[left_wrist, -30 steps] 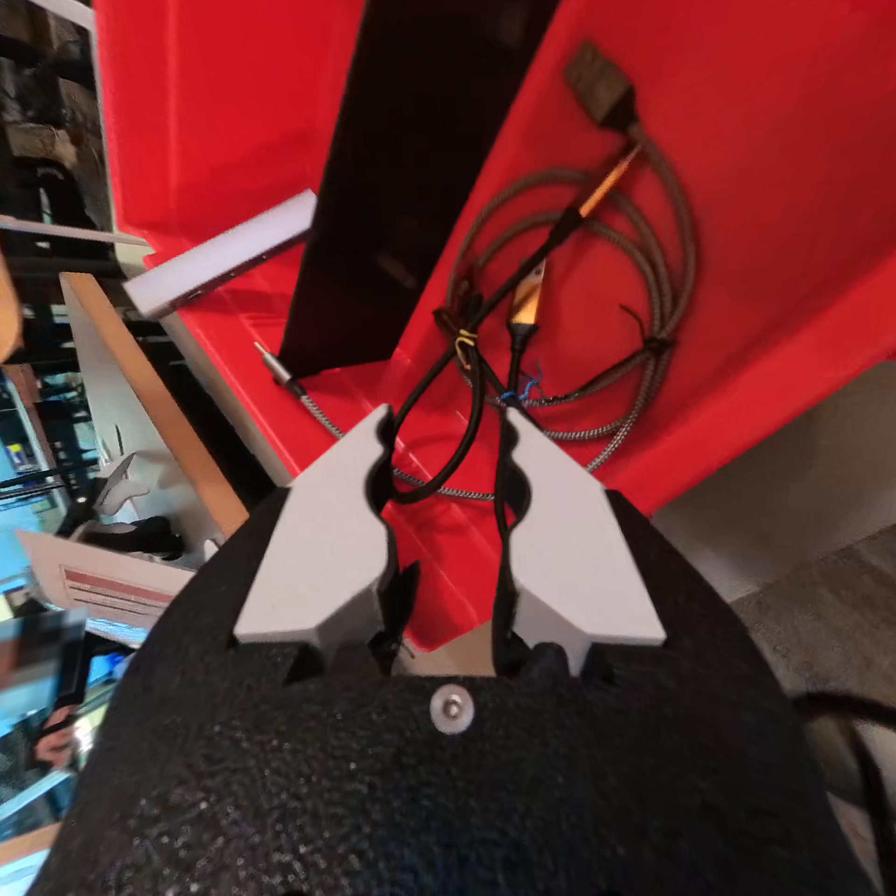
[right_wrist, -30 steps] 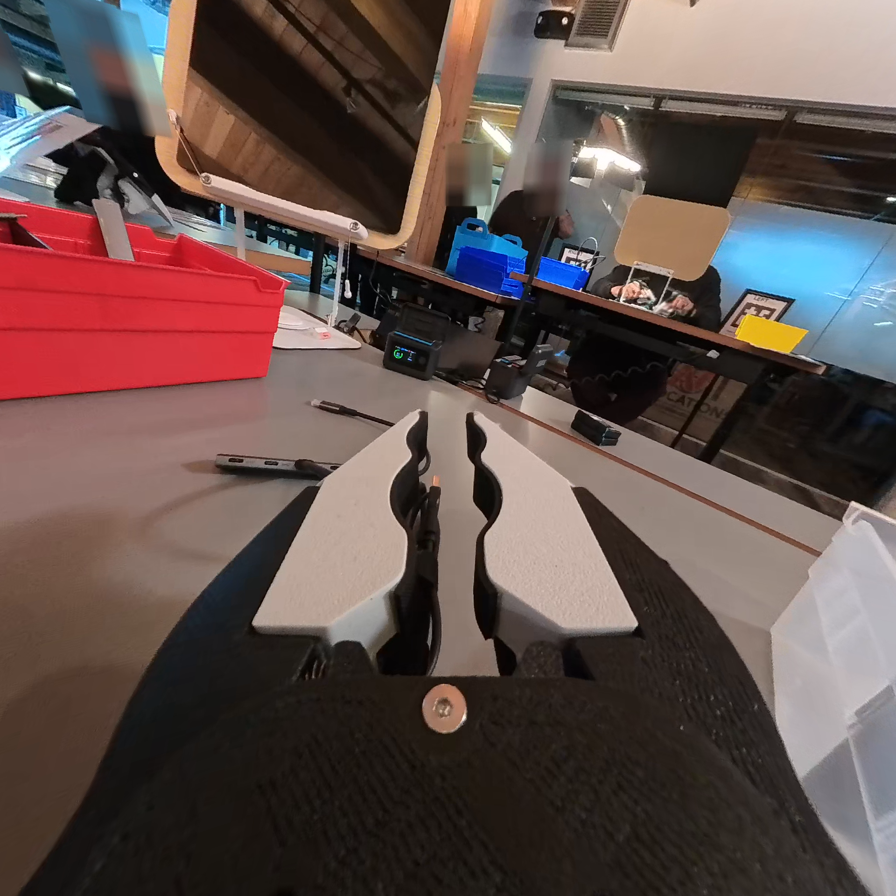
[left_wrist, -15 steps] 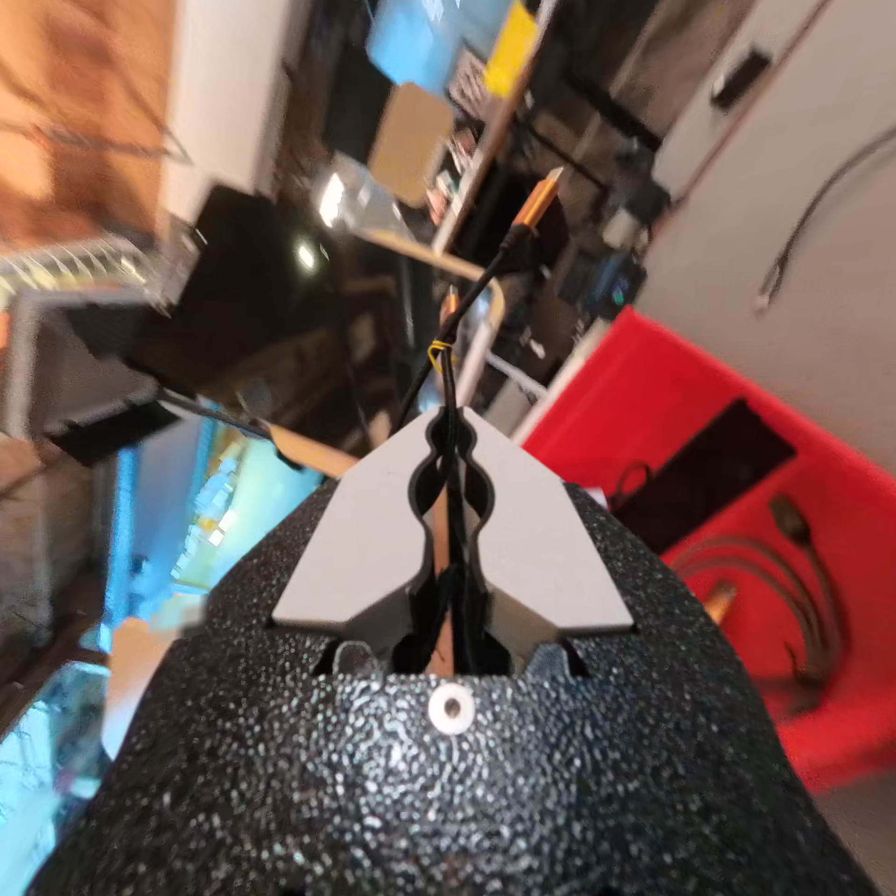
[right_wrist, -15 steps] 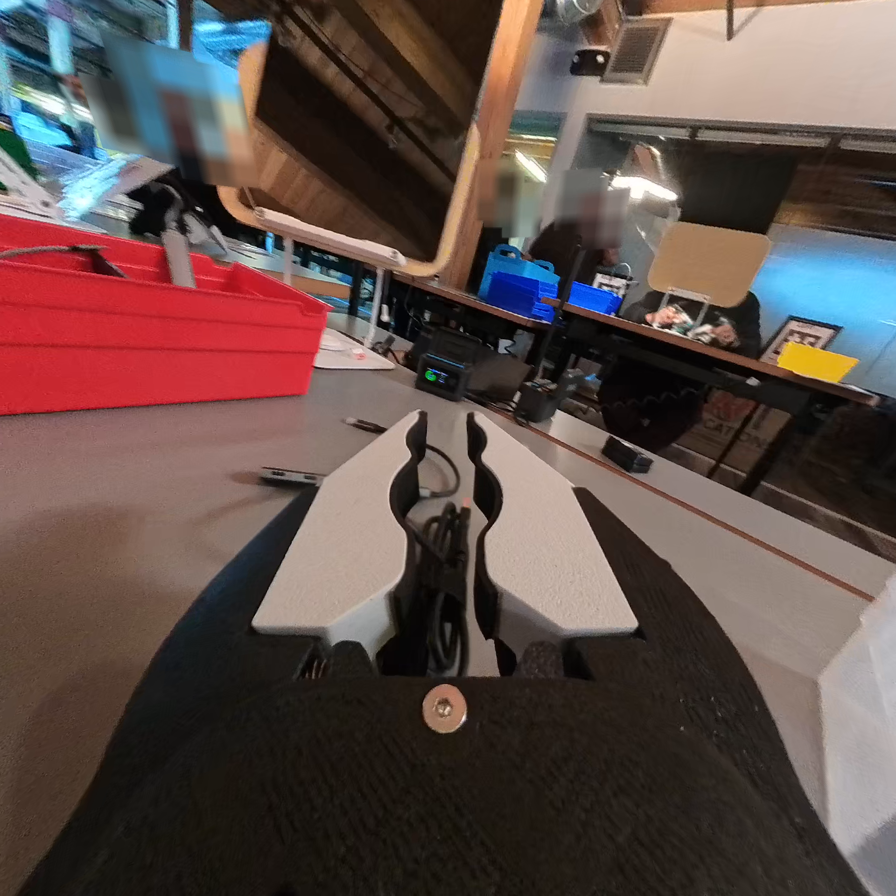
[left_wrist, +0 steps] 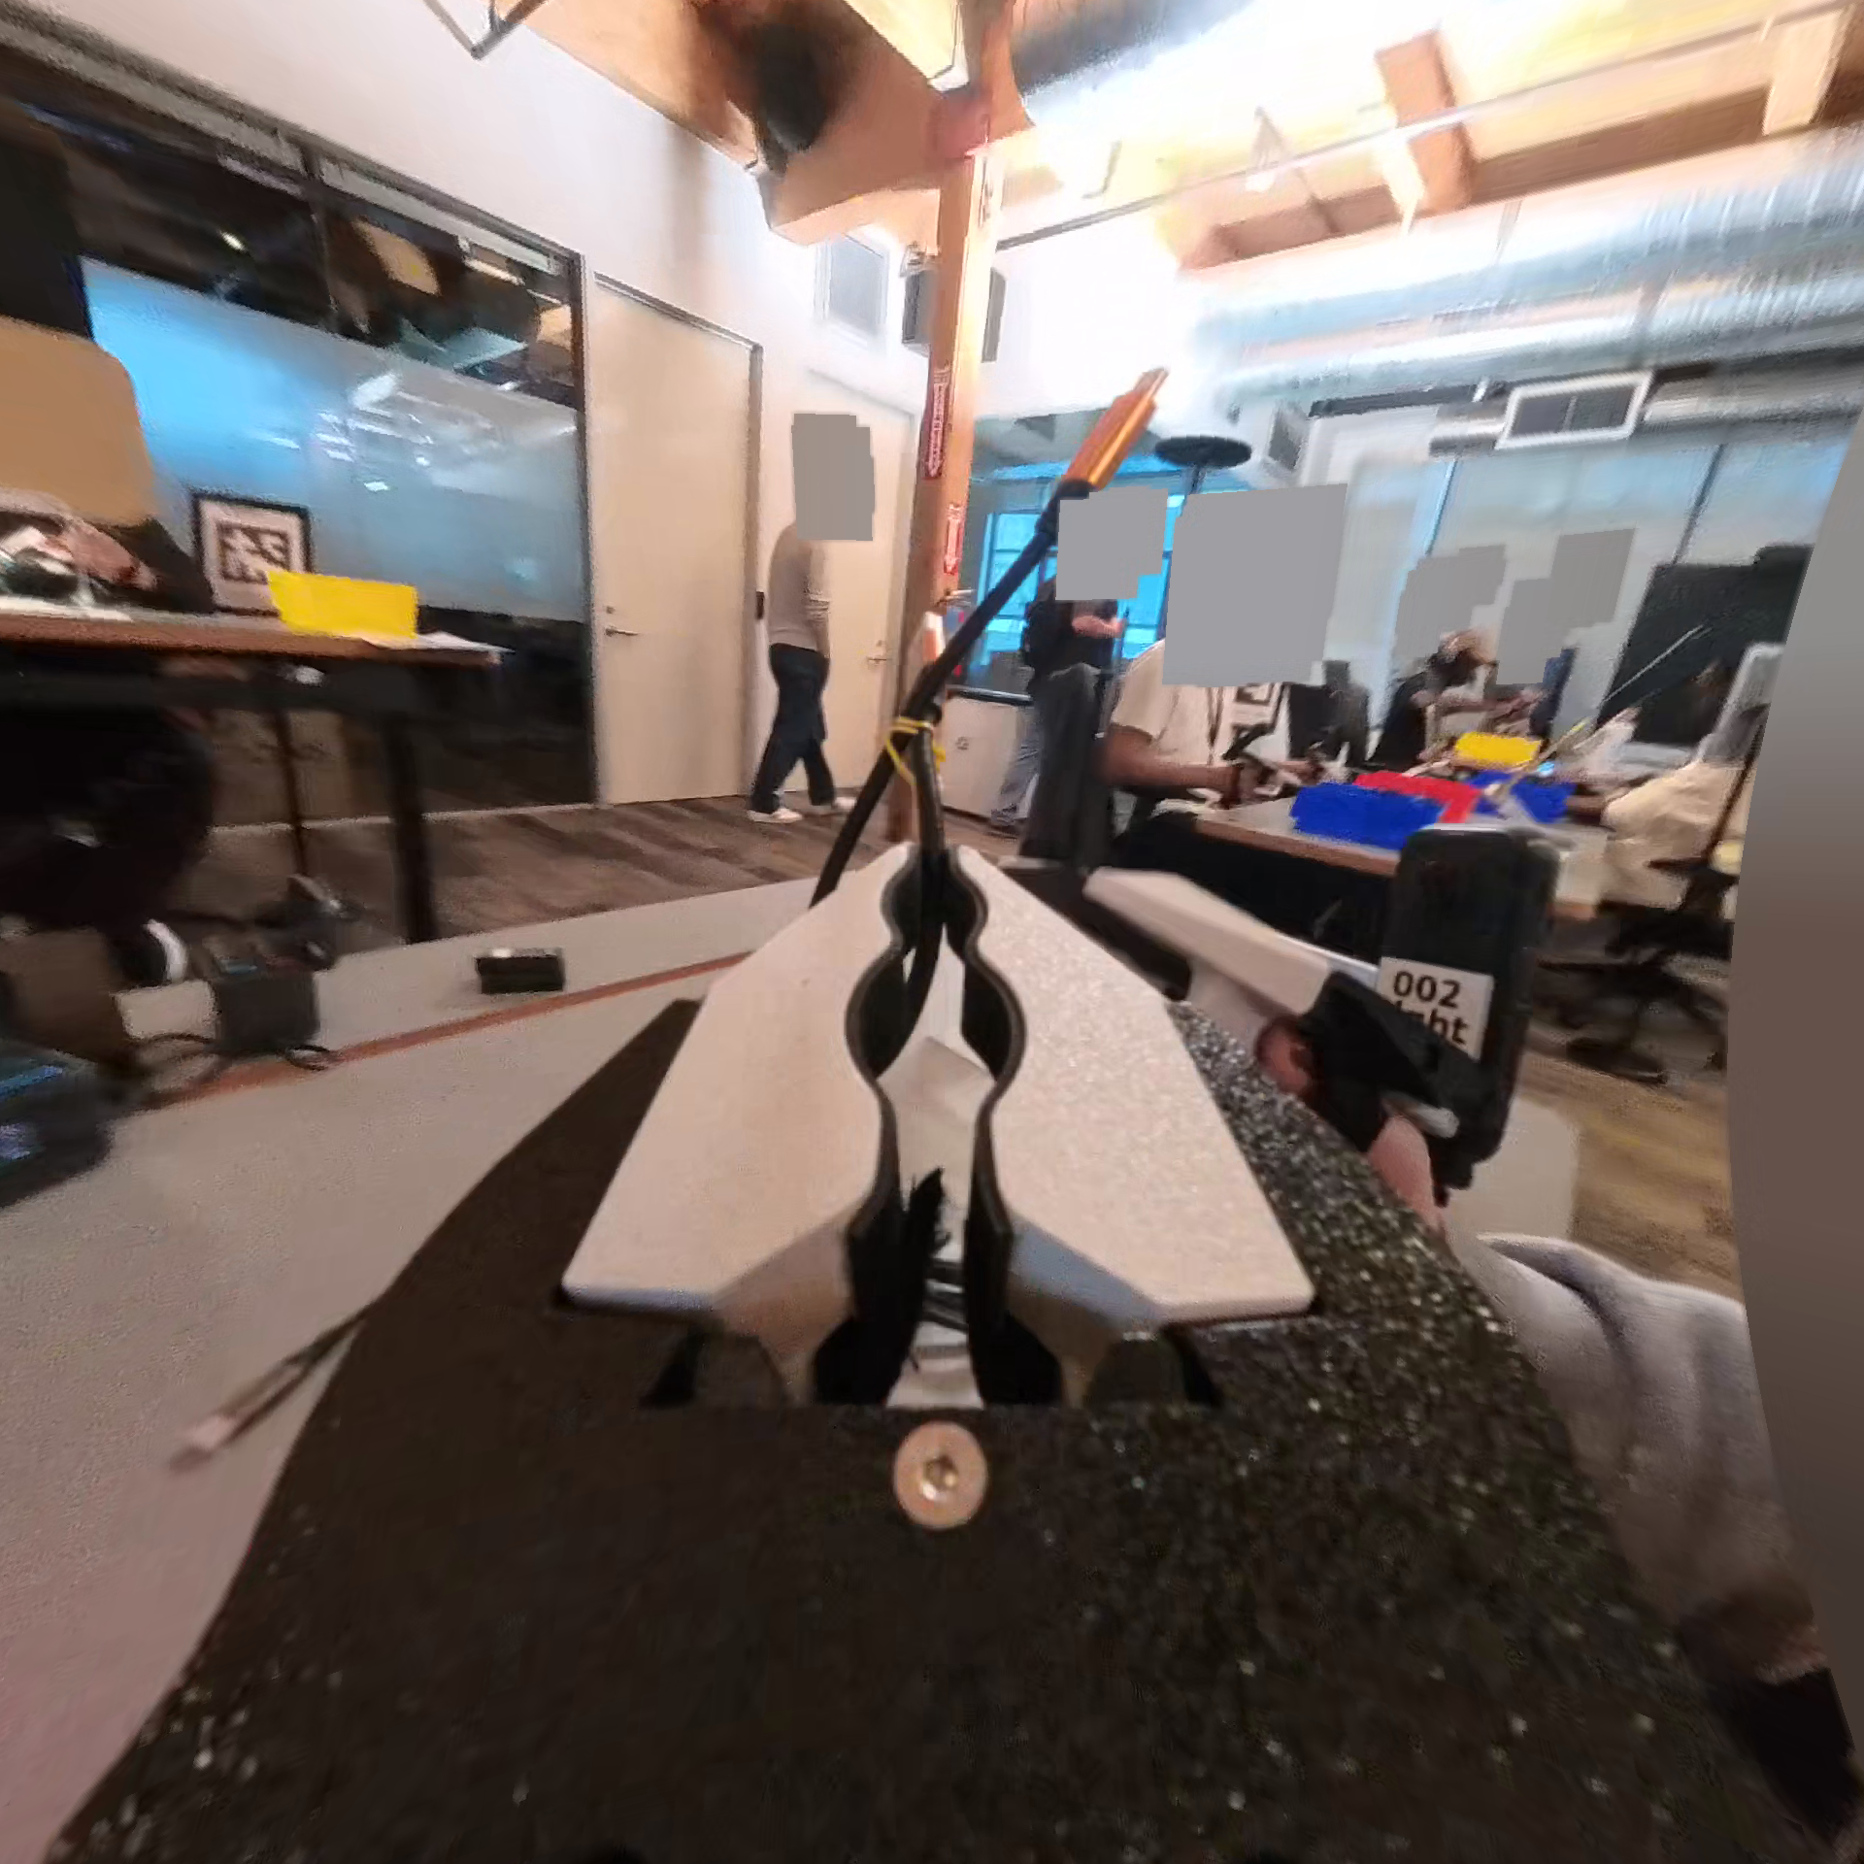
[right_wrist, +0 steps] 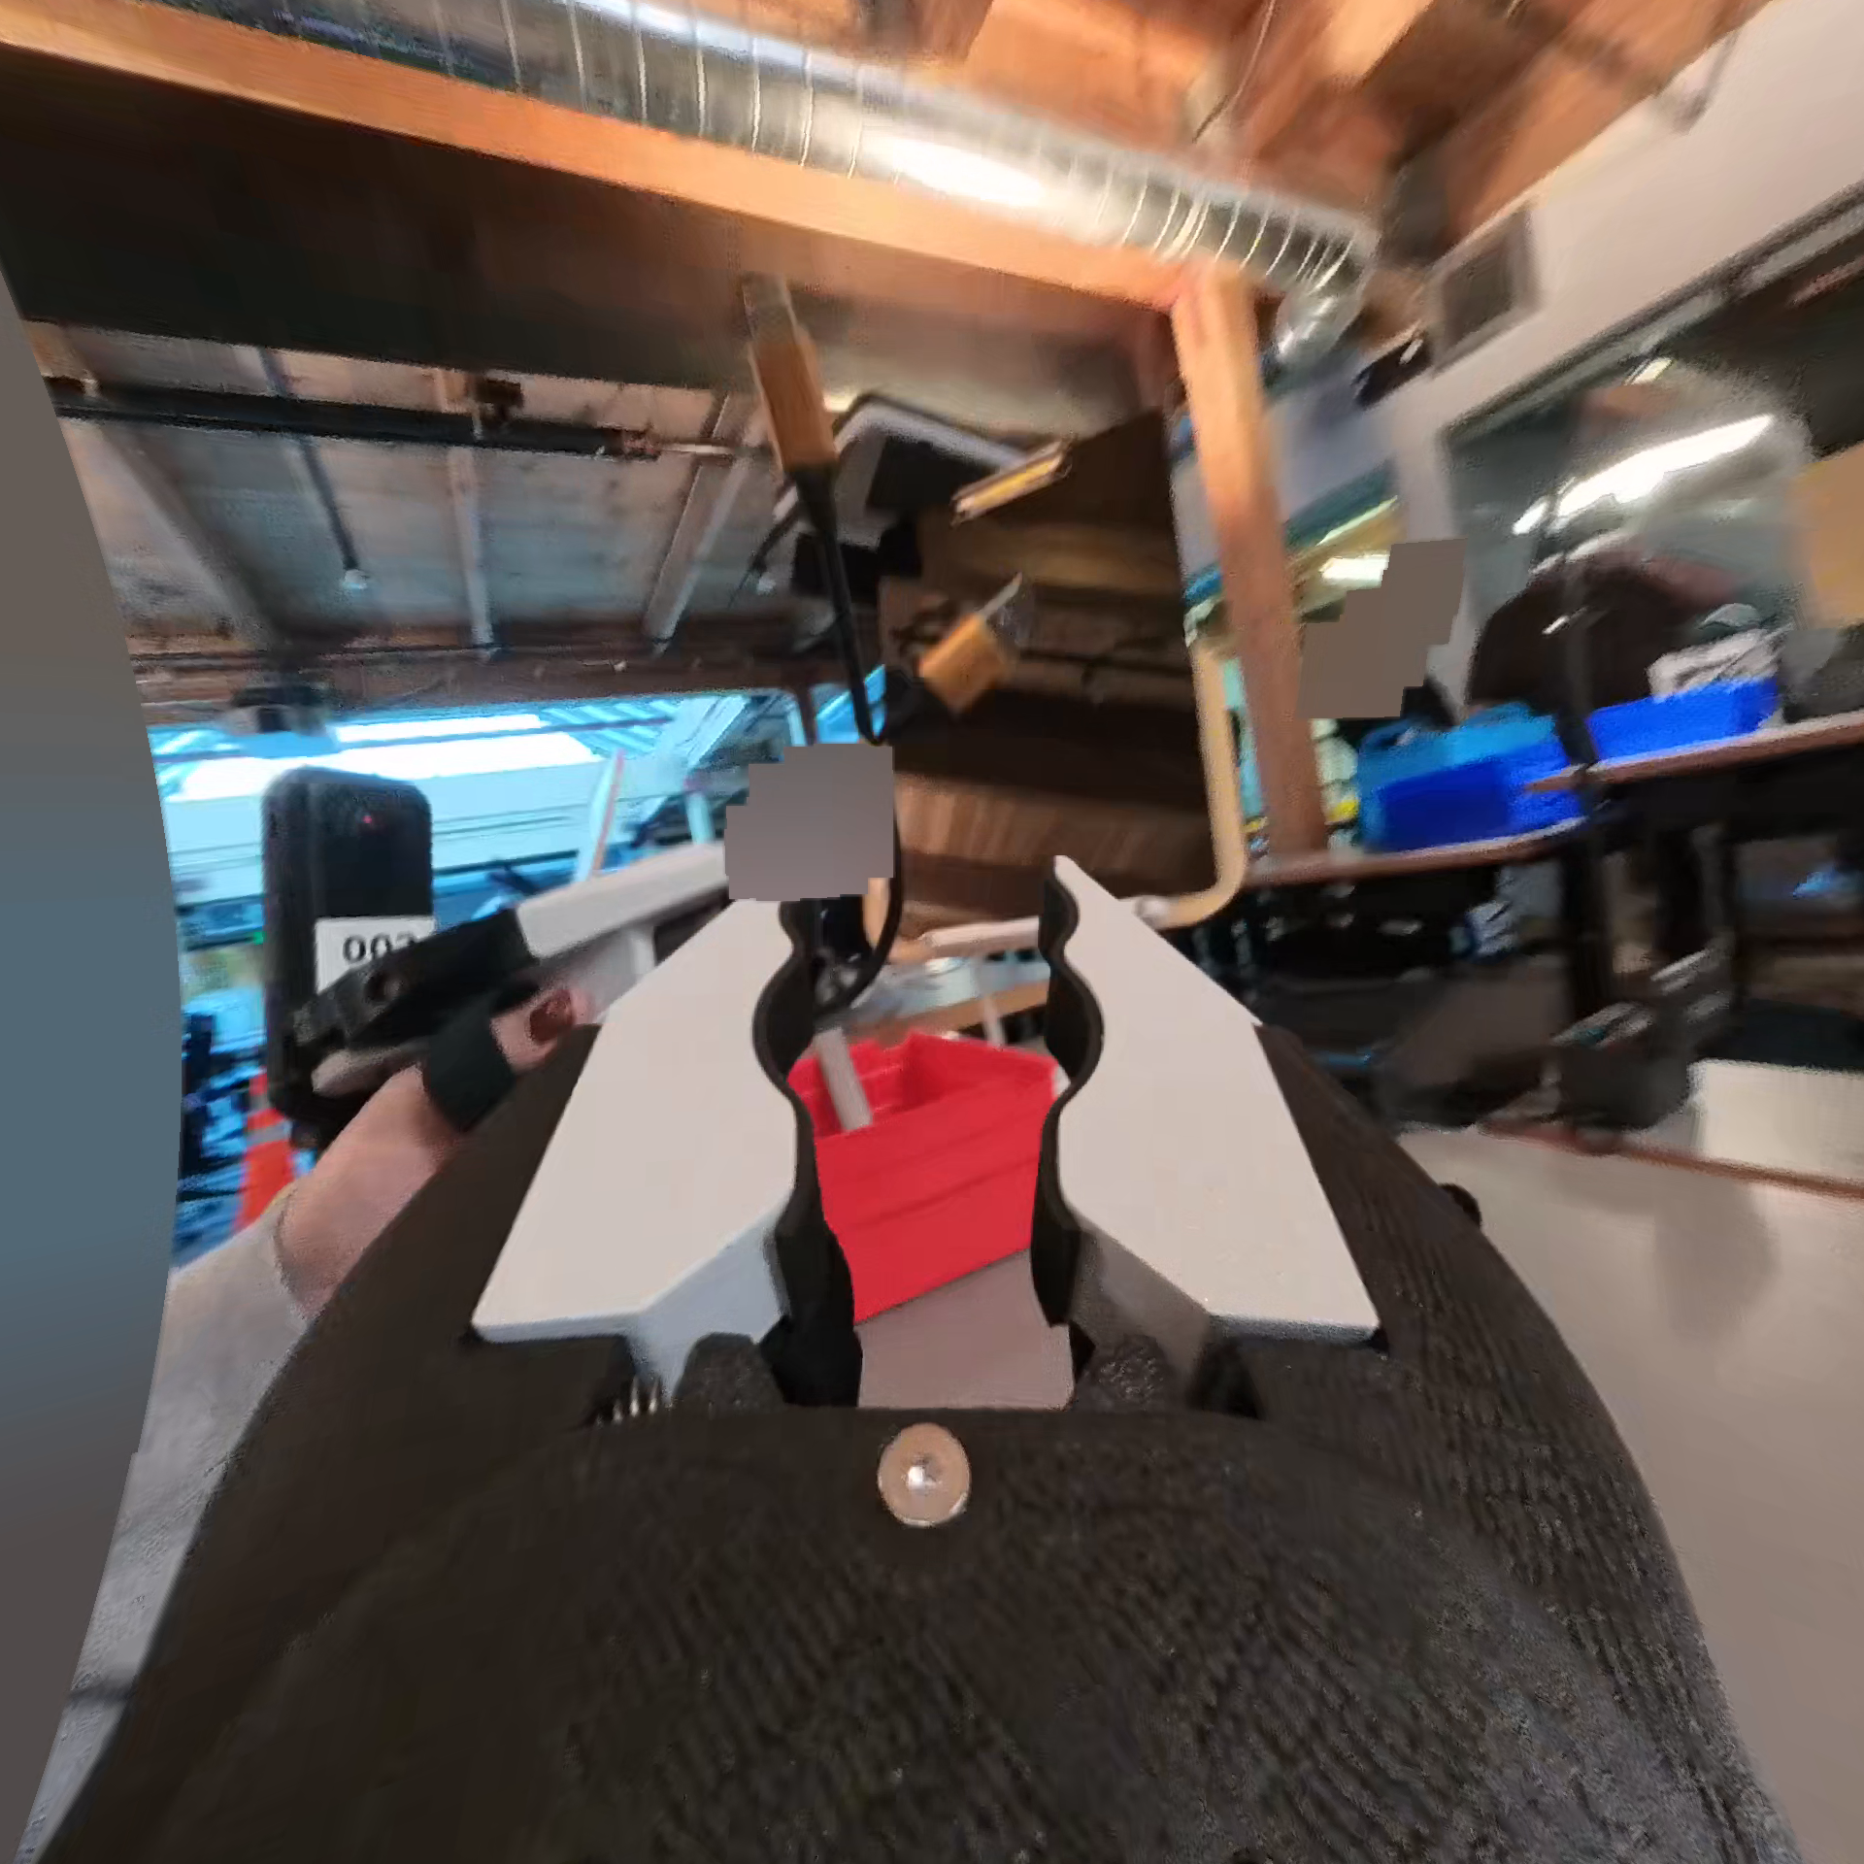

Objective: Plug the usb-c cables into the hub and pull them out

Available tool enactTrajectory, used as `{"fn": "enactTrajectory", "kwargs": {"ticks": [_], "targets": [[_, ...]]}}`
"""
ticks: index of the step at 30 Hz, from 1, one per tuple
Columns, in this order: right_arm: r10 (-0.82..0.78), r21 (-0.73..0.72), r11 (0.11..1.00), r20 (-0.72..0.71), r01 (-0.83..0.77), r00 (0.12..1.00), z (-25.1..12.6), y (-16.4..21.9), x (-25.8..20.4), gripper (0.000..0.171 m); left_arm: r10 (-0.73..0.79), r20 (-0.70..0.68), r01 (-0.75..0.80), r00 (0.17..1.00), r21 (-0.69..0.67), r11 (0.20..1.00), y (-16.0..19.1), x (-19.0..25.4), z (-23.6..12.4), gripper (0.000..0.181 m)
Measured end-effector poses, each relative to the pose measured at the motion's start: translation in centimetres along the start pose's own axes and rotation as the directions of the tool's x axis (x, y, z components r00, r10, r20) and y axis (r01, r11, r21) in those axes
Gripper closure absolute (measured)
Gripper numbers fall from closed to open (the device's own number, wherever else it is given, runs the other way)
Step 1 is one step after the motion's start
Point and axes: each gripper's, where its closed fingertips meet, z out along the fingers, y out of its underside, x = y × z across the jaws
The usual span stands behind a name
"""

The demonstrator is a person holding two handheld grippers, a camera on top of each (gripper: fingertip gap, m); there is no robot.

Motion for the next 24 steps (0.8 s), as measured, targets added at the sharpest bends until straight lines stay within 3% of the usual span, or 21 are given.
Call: {"fn": "enactTrajectory", "kwargs": {"ticks": [6,9,12,14,15,16,18,20,24], "targets": [[-0.138,0.014,0.990,-0.092,0.140,0.986,-0.3,-3.7,0.8,0.143,0.059,0.008,-0.059,0.998,-0.032,0.998,2.5,0.2,0.7,0.180],[-0.167,-0.024,0.986,-0.109,0.165,0.980,0.6,-3.8,0.8,0.143,0.160,0.004,-0.159,0.987,-0.075,0.984,4.3,0.9,1.3,0.180],[-0.227,-0.068,0.973,-0.140,0.219,0.964,1.1,-3.3,1.4,0.165,0.173,-0.031,-0.175,0.984,-0.101,0.979,5.6,1.6,1.7,0.180],[-0.290,-0.128,0.954,-0.164,0.271,0.943,1.0,-2.6,2.2,0.166,0.166,-0.029,-0.169,0.986,-0.129,0.977,6.2,1.4,1.8,0.180],[-0.336,-0.168,0.936,-0.177,0.308,0.925,0.9,-2.2,2.8,0.167,0.175,-0.012,-0.175,0.985,-0.142,0.974,6.3,1.0,1.7,0.177],[-0.408,-0.214,0.905,-0.198,0.367,0.891,0.7,-1.7,3.6,0.167,0.176,0.016,-0.172,0.984,-0.141,0.975,6.1,0.5,1.7,0.159],[-0.617,-0.329,0.775,-0.207,0.540,0.759,0.1,-0.8,4.8,0.167,0.146,0.013,-0.143,0.989,-0.150,0.978,5.6,0.5,1.8,0.137],[-0.808,-0.435,0.571,-0.145,0.697,0.572,-0.3,0.4,5.3,0.167,0.103,-0.023,-0.106,0.994,-0.189,0.976,5.8,1.2,2.2,0.127],[-0.991,-0.517,0.063,0.065,0.853,0.113,-0.5,3.0,5.0,0.167,0.048,-0.058,-0.060,0.997,-0.227,0.972,6.1,2.1,3.1,0.137]]}}
